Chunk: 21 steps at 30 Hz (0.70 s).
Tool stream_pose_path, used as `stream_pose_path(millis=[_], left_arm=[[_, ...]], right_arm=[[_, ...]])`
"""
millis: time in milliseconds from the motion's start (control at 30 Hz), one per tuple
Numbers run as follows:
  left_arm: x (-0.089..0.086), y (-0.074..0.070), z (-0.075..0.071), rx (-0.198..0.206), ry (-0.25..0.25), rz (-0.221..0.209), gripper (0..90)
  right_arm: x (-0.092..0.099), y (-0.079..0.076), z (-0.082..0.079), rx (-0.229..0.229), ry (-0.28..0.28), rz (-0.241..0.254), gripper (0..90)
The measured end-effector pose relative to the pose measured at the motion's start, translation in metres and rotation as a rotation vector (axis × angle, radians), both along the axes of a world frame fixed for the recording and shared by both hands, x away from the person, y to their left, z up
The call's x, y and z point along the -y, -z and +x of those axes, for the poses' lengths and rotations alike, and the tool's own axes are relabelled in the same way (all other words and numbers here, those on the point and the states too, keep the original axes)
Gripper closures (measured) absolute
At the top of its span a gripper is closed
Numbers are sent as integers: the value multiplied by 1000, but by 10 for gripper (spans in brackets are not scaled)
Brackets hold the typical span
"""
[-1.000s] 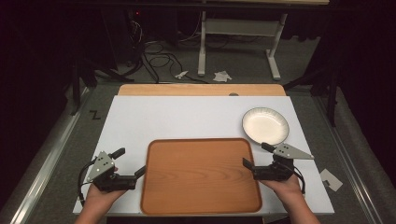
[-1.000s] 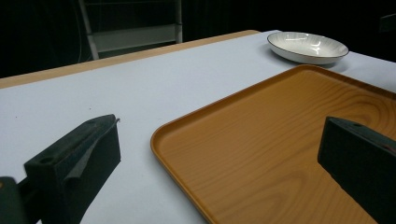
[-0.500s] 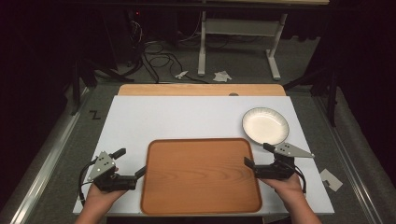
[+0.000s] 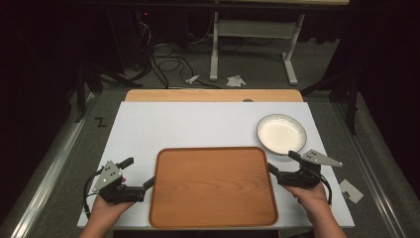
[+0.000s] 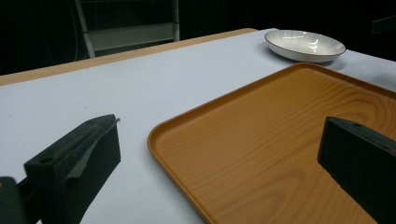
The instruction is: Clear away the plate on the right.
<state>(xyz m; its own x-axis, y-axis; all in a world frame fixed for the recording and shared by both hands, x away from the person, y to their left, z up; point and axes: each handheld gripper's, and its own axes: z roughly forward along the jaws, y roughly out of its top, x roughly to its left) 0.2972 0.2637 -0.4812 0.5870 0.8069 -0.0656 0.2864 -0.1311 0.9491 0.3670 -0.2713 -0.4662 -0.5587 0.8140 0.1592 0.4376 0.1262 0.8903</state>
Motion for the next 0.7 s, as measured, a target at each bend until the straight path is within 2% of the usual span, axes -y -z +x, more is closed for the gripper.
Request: stream_pose_path(millis=[333,700], left_arm=[[1,0,0,1,5,0,3],[1,0,0,3,8,10,3]], right_arm=[[16,3,6,-40,70,0,3],[34,8,12,-59,128,0,3]])
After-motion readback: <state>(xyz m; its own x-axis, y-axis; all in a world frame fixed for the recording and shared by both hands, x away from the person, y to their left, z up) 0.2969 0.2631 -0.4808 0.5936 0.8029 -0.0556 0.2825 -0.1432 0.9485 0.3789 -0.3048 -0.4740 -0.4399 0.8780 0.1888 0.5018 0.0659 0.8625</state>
